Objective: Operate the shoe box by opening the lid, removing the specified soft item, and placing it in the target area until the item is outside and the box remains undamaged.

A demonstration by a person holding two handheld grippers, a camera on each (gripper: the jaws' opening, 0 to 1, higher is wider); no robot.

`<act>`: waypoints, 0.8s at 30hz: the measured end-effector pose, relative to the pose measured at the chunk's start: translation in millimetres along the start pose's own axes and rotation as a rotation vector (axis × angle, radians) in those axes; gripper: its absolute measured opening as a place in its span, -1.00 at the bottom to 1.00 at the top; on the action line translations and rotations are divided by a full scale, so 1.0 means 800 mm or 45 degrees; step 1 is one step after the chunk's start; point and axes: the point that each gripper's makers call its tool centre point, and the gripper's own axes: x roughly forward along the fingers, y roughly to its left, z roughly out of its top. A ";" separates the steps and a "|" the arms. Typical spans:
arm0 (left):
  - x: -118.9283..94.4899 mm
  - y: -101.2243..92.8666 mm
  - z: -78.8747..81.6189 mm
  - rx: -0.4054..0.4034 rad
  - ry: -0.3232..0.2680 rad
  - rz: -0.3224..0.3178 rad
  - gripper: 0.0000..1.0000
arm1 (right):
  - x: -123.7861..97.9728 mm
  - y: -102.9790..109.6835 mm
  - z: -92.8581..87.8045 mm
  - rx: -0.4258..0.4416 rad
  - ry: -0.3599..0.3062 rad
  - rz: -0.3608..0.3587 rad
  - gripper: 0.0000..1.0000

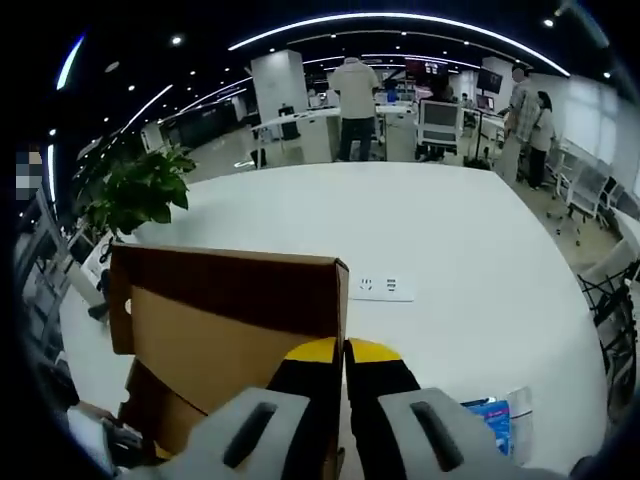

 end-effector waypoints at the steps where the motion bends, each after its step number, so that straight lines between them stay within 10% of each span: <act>1: 0.000 0.000 0.000 0.001 0.000 0.001 -0.84 | -0.002 0.000 0.000 -0.001 -0.004 0.001 -1.00; 24: 0.000 -0.001 0.001 0.017 -0.007 0.002 -0.85 | -0.018 0.002 0.000 -0.041 -0.048 -0.006 -1.00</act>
